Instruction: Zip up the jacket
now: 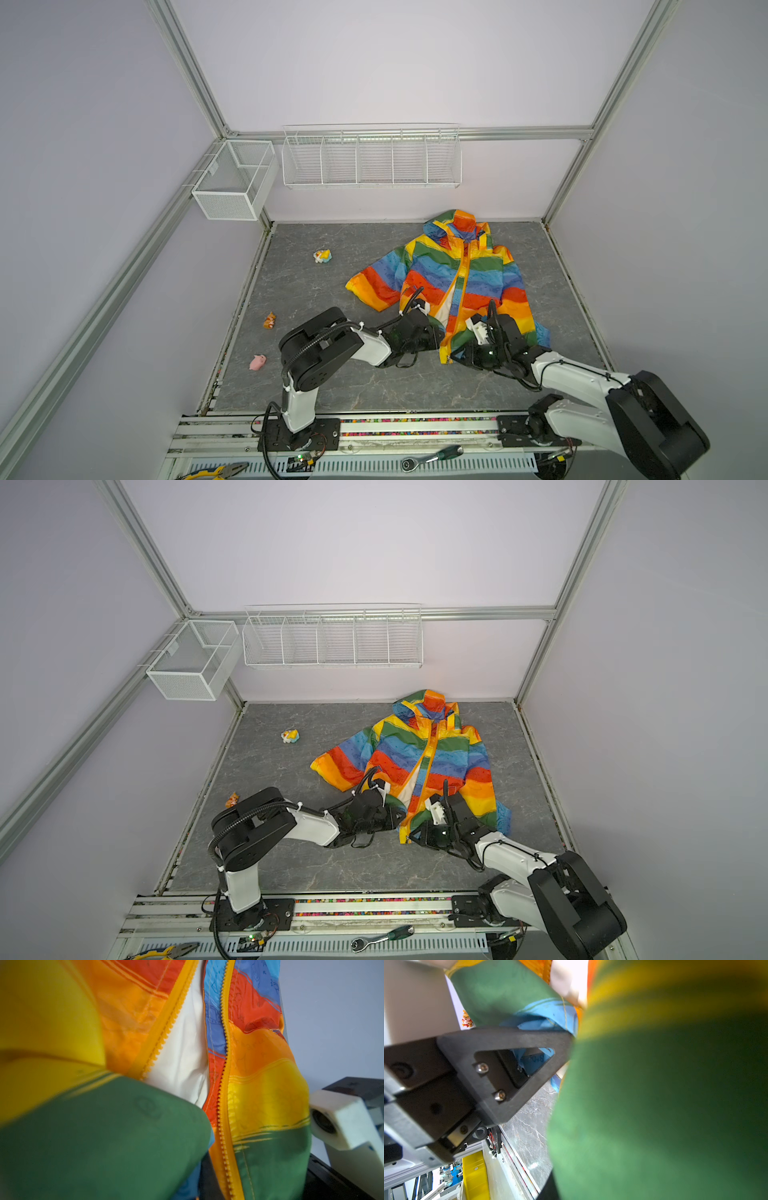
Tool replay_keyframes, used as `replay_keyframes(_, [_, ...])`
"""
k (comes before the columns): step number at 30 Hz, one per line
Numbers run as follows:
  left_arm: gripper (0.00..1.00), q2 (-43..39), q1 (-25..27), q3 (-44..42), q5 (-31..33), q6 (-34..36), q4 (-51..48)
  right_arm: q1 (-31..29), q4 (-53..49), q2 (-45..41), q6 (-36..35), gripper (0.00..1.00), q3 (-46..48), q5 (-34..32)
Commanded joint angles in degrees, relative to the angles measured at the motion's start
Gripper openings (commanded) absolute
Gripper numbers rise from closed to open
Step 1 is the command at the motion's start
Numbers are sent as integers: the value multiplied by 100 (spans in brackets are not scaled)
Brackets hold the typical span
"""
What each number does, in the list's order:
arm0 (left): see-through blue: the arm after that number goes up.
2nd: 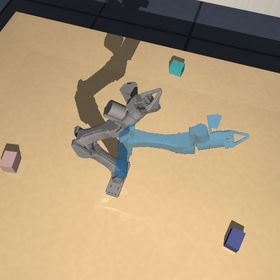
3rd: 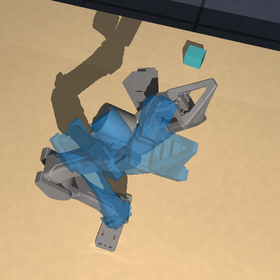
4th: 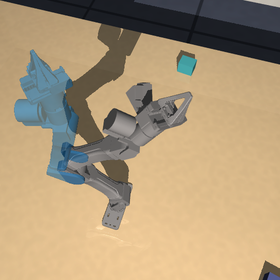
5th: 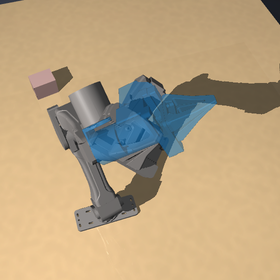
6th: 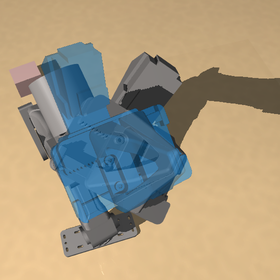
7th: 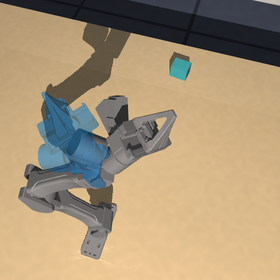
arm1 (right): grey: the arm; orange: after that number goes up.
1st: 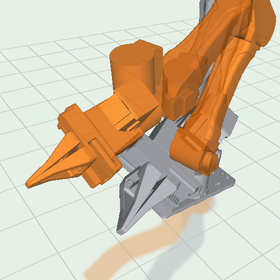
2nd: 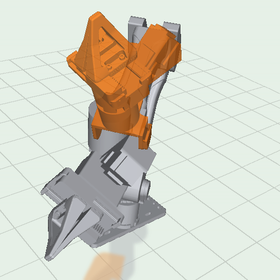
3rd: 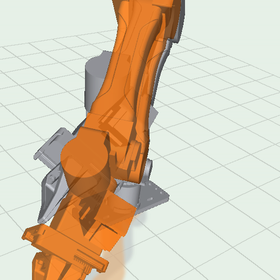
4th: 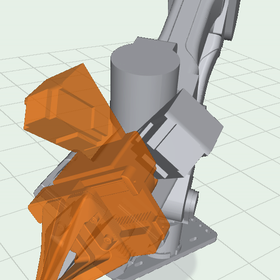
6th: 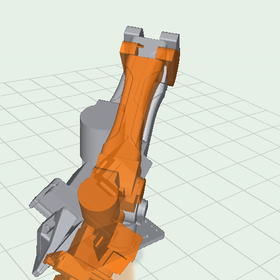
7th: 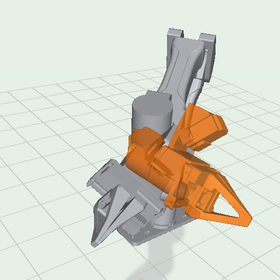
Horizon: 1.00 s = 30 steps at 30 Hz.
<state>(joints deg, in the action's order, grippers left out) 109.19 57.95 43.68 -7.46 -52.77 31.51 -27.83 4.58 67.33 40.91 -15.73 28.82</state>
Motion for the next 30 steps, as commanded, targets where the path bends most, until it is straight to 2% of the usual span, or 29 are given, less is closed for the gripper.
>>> replay_keyframes(1, [0,161,-65,-79,105,-50,-154,24,23,67,-118,20,60,139])
replay_keyframes(10, [0,183,-65,-80,87,-58,-136,31,166,261,-201,19,55,249])
replay_keyframes(20, [0,76,-81,-174,108,-94,-66,26,186,282,-171,6,22,213])
replay_keyframes(25, [0,-498,-158,-364,219,54,-161,42,153,131,-106,6,-138,30])
replay_keyframes(30, [0,-1410,-281,-404,256,395,-581,65,63,-203,-19,6,-493,-371])
